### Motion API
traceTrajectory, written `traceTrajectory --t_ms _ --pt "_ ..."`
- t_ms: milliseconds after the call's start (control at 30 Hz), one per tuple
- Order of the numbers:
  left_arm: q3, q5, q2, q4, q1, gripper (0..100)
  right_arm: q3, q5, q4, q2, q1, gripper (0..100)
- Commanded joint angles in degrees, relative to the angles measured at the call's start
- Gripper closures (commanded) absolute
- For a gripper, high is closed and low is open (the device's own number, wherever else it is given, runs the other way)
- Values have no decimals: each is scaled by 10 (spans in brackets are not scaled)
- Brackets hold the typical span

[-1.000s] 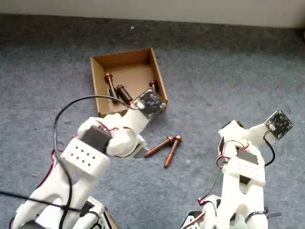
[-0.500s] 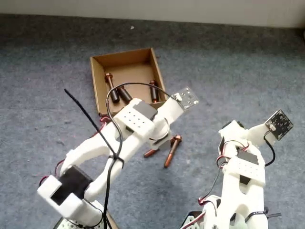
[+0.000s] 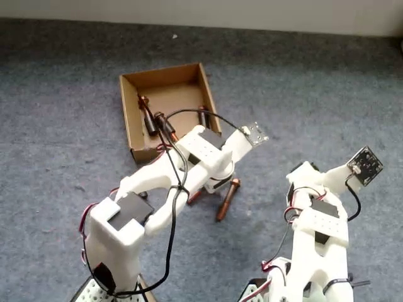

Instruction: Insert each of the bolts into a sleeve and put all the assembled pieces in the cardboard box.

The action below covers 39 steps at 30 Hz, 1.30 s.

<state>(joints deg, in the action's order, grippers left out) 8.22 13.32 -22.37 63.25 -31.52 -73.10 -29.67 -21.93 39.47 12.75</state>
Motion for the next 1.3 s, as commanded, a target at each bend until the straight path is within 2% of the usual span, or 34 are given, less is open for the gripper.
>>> traceTrajectory --t_ms 0,233,300,400,533,733,1033,1267 --pt "-44 6 -31 -4 -29 893 4 -3 11 23 -11 994" --pt "-49 6 -23 -3 -35 994 4 -3 11 24 -11 994" --pt "-41 5 6 7 -35 994 4 -3 10 24 -11 994" --pt "-16 5 79 29 -34 995 4 17 9 25 -11 994" --pt "75 5 213 19 -23 995 3 58 9 25 -24 994" --pt "228 -46 414 -71 25 995 6 98 9 35 -65 994" --pt "362 -118 612 -160 100 995 -55 161 -51 263 -180 994" --pt "417 -177 736 -185 149 995 -150 229 -52 425 -293 994"
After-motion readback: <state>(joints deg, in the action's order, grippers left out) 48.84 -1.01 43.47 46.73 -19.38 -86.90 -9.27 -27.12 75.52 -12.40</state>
